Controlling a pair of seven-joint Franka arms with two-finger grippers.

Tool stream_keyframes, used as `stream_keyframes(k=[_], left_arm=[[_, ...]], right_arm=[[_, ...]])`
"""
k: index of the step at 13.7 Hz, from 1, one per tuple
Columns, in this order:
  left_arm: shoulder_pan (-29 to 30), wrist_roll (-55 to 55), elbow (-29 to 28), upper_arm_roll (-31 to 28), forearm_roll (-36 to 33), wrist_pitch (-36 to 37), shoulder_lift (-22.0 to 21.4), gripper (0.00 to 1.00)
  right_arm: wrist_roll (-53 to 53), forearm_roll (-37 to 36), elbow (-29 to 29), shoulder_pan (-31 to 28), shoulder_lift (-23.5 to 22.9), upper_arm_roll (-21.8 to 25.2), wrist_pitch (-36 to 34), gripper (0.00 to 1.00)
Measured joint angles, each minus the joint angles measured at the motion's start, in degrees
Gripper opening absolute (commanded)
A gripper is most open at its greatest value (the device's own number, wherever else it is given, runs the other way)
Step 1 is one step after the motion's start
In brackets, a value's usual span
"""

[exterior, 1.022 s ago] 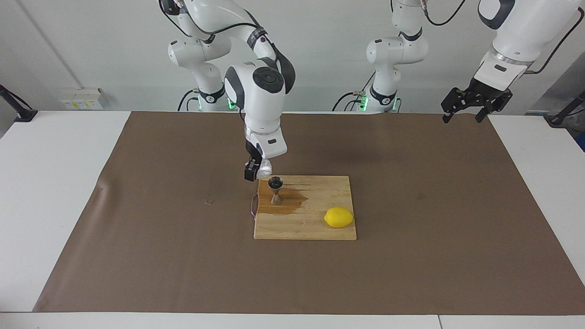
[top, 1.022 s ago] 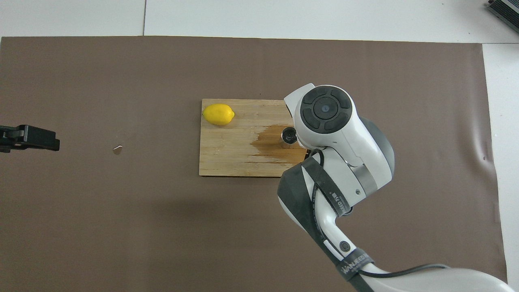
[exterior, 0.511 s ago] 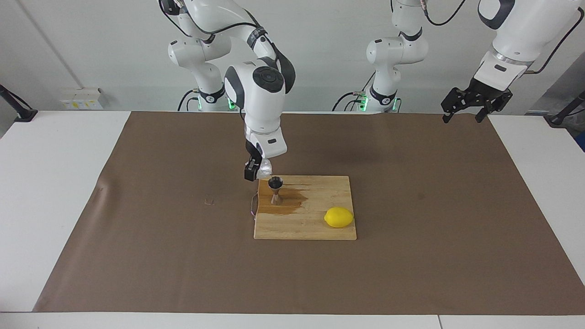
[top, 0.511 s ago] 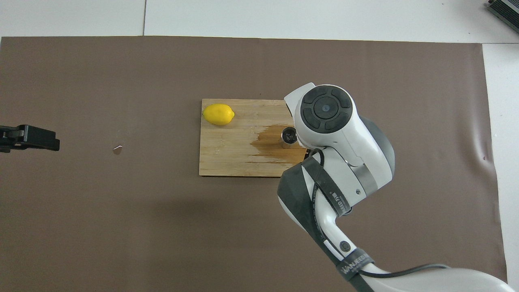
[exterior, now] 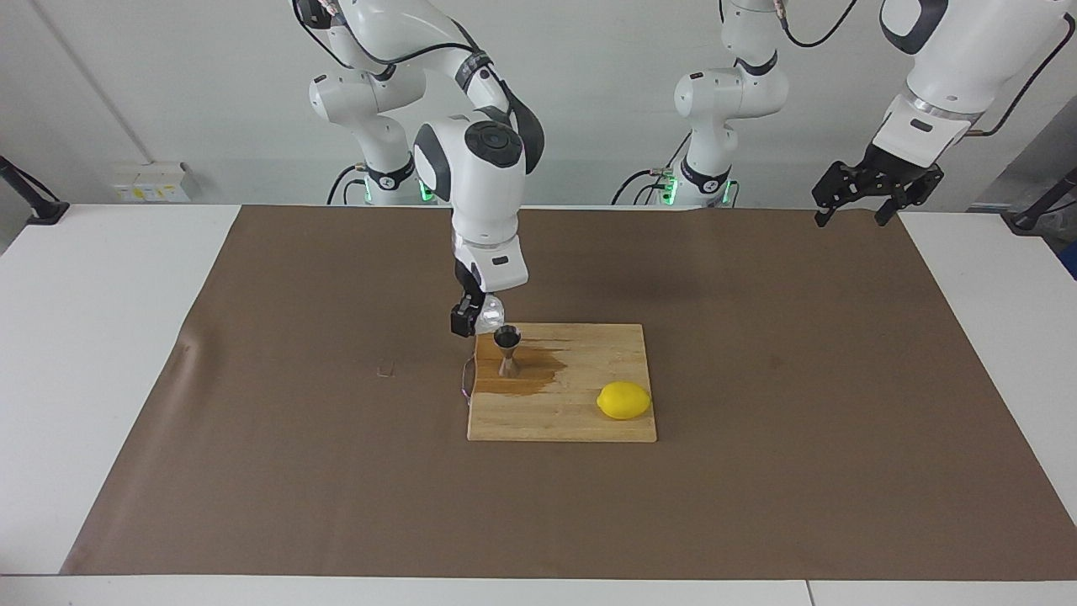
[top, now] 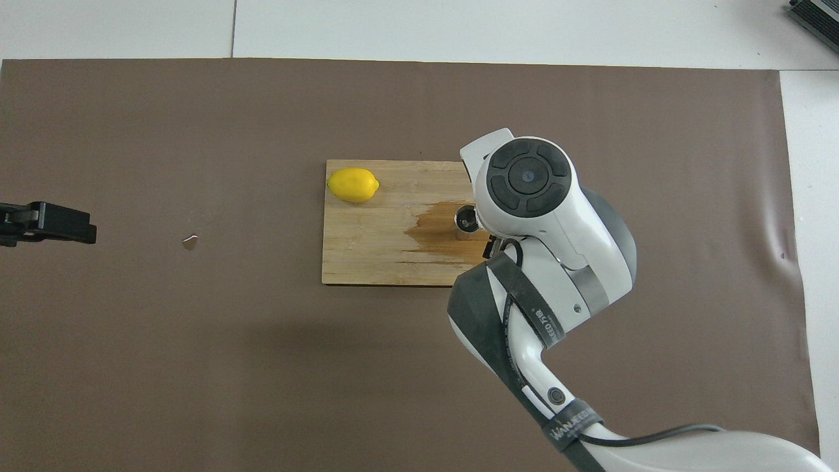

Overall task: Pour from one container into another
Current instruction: 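Carry the white cup back to its starting spot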

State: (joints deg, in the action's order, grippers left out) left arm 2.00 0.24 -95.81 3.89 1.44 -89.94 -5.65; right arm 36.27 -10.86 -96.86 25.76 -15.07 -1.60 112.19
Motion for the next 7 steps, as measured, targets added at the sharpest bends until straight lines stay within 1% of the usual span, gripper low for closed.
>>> stream_keyframes(k=[3, 7], left_arm=[[0.0, 0.0, 0.0, 0.0, 0.0, 0.0, 0.0, 1.0], [0.0, 0.0, 0.0, 0.0, 0.0, 0.0, 0.0, 1.0]], right_arm=[[0.0, 1.36, -0.02, -0.47, 0.01, 0.01, 1.0, 0.34], [1.09, 6.41, -0.36, -1.86, 0.01, 0.02, 4.45, 0.35]])
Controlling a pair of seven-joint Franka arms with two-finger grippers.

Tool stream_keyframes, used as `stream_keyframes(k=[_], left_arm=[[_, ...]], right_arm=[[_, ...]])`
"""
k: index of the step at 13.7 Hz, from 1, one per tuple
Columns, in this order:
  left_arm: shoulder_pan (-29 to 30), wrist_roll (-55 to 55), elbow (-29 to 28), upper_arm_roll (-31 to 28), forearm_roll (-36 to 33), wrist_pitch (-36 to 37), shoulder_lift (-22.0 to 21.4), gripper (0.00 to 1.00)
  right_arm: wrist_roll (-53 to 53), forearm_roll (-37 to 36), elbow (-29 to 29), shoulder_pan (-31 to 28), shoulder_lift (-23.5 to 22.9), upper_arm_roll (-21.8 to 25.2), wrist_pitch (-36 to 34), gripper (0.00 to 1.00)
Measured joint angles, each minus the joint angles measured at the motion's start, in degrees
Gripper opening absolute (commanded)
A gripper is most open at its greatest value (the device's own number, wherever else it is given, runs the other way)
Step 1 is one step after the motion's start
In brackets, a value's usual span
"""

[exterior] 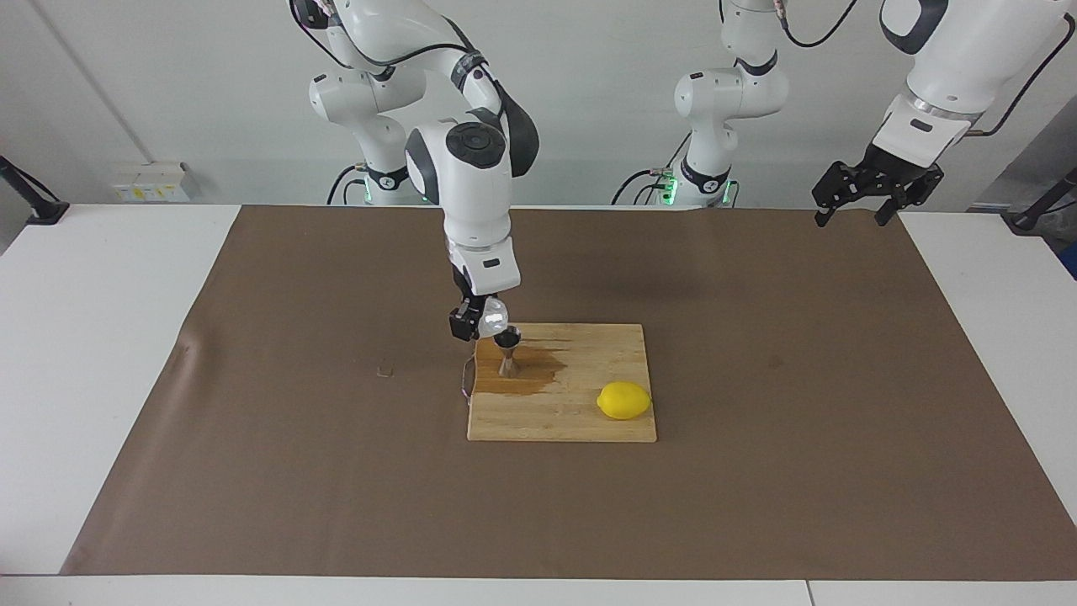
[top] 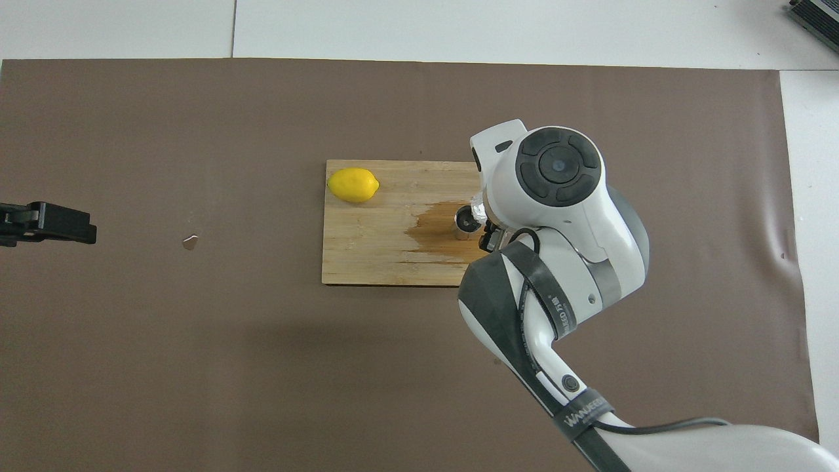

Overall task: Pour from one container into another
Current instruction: 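Carry the white cup back to its starting spot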

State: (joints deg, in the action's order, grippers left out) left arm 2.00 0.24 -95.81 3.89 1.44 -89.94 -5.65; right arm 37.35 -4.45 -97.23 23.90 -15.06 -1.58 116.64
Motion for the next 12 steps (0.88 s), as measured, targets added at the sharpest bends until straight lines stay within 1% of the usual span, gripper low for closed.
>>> stream_keyframes(k=[4, 8, 10, 12], left_arm=[[0.0, 0.0, 0.0, 0.0, 0.0, 0.0, 0.0, 1.0], [0.0, 0.0, 0.0, 0.0, 0.0, 0.0, 0.0, 1.0], [0.0, 0.0, 0.0, 0.0, 0.0, 0.0, 0.0, 1.0], [0.0, 0.0, 0.0, 0.0, 0.0, 0.0, 0.0, 1.0]], right_arm=[[9.1, 8.85, 0.0, -3.58, 0.37, 0.05, 1.71, 0.35], [23.91, 17.4, -0.49, -9.8, 0.48, 0.14, 1.74, 0.35], [32.72, 23.03, -2.19, -13.28, 0.64, 0.18, 1.87, 0.35], [43.19, 28.12, -6.1, -16.91, 1.52, 0.25, 3.84, 0.35]])
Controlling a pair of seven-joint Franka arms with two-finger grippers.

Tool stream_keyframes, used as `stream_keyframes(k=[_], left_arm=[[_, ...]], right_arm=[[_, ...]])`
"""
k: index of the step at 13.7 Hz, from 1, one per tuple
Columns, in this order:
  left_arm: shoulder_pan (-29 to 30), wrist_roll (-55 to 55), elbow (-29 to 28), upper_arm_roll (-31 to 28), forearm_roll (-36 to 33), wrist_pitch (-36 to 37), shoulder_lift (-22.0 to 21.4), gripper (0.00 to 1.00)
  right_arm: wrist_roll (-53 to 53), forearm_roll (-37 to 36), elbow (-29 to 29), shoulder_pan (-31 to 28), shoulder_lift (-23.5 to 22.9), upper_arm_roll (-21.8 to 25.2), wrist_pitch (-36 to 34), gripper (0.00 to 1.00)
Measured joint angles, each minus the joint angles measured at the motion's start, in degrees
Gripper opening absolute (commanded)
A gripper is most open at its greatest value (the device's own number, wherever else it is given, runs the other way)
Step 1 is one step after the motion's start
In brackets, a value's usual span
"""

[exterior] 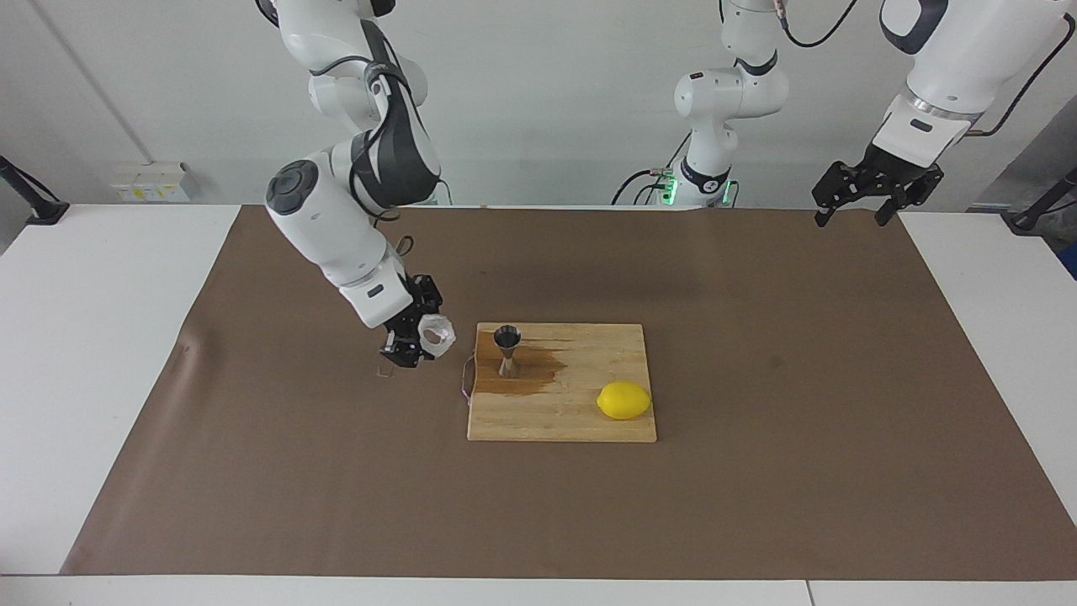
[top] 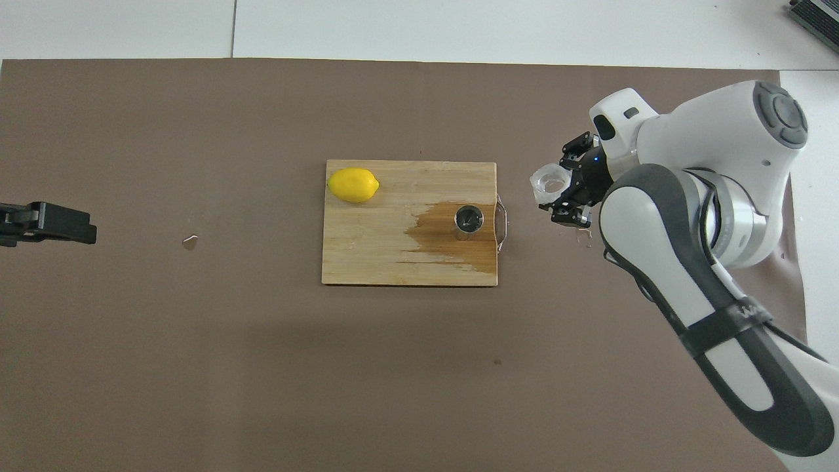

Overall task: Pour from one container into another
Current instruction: 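Carry the white cup back to its starting spot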

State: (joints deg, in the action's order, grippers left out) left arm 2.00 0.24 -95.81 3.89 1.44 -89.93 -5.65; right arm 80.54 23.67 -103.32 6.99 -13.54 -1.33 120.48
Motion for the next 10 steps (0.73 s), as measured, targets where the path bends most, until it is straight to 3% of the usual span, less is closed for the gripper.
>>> stream_keyframes(k=[5, 10], left_arm=[[0.0, 0.0, 0.0, 0.0, 0.0, 0.0, 0.0, 1.0], [0.0, 0.0, 0.0, 0.0, 0.0, 0.0, 0.0, 1.0]], right_arm=[[26.91, 12.24, -13.54, -8.36, 1.25, 0.14, 7.38, 0.35], [41.9, 21.63, -20.45, -11.6, 1.59, 0.13, 9.48, 0.36]])
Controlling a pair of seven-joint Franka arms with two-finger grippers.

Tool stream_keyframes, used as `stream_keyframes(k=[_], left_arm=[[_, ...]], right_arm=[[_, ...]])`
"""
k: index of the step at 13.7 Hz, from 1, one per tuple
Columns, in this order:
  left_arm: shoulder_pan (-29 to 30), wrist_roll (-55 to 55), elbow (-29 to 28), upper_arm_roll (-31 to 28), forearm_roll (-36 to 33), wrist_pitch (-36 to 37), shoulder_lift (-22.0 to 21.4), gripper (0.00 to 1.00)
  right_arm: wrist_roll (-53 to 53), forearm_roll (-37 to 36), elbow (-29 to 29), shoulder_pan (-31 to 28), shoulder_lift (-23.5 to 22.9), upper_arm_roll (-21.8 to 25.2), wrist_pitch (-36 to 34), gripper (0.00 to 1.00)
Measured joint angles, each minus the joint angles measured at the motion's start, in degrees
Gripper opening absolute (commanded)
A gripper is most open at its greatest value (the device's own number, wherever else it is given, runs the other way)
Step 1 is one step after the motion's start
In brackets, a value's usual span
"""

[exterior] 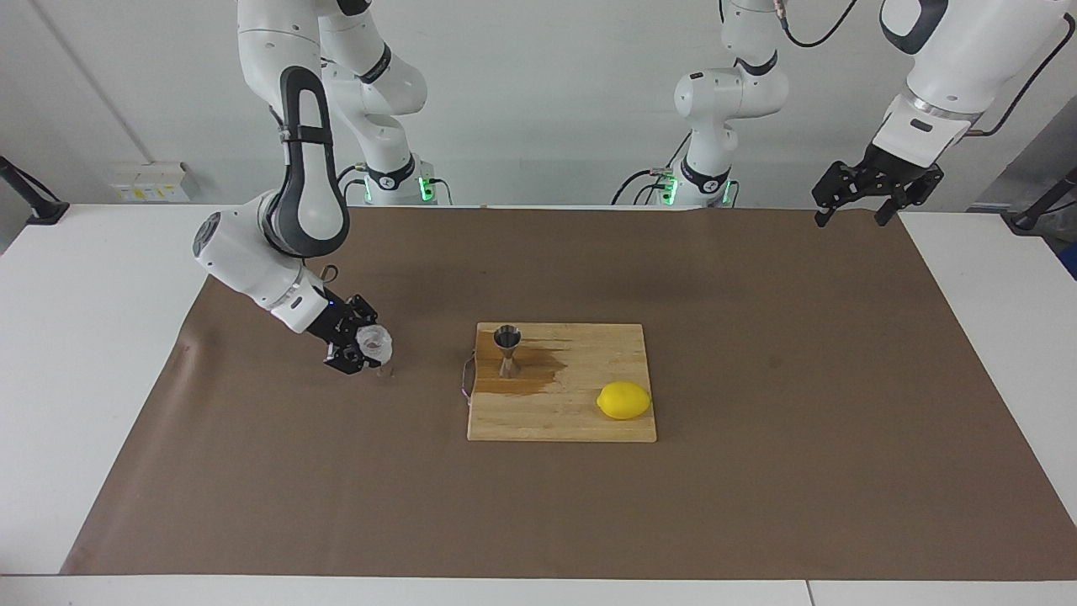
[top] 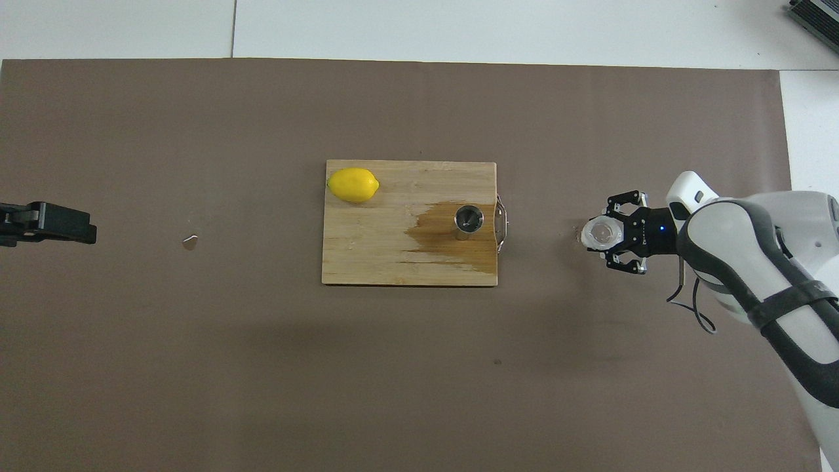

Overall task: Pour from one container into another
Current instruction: 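Carry the white cup back to its starting spot, then lower the white cup onto the table and open the right gripper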

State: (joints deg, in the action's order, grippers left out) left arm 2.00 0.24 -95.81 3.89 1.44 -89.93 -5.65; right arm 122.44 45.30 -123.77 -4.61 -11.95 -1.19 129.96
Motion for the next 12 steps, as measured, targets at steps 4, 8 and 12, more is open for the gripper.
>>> stream_keyframes(k=[4, 8, 12], left_arm=[[0.0, 0.0, 0.0, 0.0, 0.0, 0.0, 0.0, 1.0], [0.0, 0.0, 0.0, 0.0, 0.0, 0.0, 0.0, 1.0], [0.0, 0.0, 0.0, 0.0, 0.0, 0.0, 0.0, 1.0]], right_arm=[[9.02, 5.76, -3.03, -2.04, -0.63, 0.02, 1.02, 0.37], [15.76, 12.17, -3.47, -2.49, -3.0, 0.05, 0.8, 1.0], [14.91, 11.79, -2.73, -1.7, -2.72, -0.25, 1.32, 1.0]])
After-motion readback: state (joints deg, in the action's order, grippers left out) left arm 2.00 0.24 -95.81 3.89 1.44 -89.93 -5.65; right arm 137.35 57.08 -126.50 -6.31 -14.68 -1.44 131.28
